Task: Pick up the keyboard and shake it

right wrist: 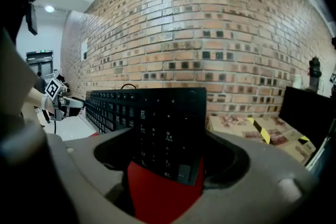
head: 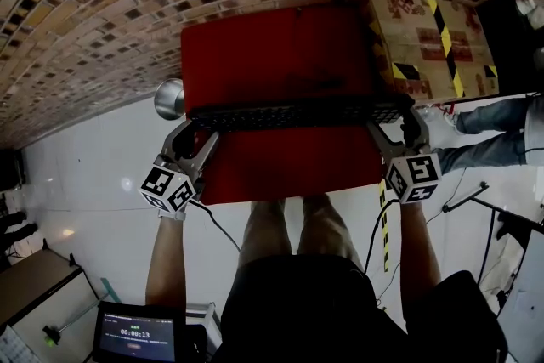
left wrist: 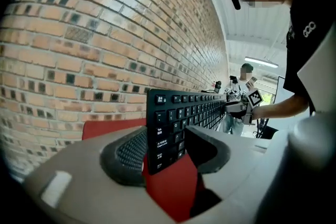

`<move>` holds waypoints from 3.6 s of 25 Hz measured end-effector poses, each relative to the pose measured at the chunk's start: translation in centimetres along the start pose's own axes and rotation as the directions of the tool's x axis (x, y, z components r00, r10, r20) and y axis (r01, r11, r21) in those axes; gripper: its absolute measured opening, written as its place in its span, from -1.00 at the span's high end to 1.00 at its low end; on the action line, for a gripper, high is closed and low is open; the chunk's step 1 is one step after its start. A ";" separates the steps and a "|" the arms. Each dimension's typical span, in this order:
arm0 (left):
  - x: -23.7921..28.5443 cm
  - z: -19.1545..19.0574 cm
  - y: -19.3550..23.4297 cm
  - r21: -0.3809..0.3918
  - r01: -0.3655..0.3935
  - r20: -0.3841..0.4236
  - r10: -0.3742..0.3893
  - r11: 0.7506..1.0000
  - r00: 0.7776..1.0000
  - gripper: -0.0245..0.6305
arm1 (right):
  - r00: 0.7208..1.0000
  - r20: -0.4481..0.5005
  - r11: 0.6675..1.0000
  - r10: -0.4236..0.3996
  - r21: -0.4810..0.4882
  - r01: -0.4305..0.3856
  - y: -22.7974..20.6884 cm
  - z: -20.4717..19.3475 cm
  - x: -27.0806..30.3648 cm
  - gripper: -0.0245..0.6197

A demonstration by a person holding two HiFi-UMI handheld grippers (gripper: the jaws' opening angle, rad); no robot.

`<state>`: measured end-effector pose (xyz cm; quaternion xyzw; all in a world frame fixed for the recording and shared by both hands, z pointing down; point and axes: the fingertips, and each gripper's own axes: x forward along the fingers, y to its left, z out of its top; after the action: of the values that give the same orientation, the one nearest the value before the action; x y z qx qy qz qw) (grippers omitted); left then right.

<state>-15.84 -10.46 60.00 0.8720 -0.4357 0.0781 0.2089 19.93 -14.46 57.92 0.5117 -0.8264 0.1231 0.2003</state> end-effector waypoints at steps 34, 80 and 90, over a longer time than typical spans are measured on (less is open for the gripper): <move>-9.9 33.7 -9.8 0.436 -0.240 0.587 -0.072 0.867 0.807 0.20 | 0.723 0.691 0.973 -0.008 -0.162 0.165 -0.3 31.0 -15.5 -0.23; -14.0 36.2 -7.0 0.231 -0.365 0.807 0.032 0.902 0.589 0.22 | 0.564 0.811 0.882 0.154 -0.370 0.292 5.5 40.7 -18.6 -0.23; -13.9 37.0 -7.8 0.272 -0.389 0.799 0.019 0.880 0.601 0.22 | 0.562 0.817 0.910 0.127 -0.322 0.263 4.4 39.6 -18.1 -0.23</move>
<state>-19.81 -12.18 19.96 0.7849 -0.5540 -0.1897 -0.2026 15.06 -14.27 14.47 0.4874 -0.8086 -0.3135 -0.1016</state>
